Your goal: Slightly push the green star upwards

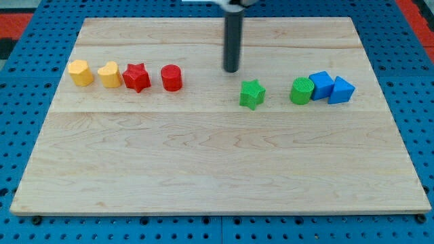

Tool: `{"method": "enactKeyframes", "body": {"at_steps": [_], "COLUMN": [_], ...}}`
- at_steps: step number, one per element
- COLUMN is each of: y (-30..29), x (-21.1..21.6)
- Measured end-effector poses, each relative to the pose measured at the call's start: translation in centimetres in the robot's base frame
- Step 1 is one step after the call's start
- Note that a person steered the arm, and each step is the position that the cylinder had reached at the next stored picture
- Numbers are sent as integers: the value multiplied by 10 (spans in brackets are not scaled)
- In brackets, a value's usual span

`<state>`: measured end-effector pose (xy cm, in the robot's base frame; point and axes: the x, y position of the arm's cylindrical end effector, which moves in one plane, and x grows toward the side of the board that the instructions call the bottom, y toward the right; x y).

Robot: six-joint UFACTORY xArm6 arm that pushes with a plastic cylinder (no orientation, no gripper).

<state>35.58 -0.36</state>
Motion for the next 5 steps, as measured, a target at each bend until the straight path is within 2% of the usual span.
{"method": "enactKeyframes", "body": {"at_steps": [1, 2, 5], "y": [-40, -35, 58], "x": [77, 115, 106]}}
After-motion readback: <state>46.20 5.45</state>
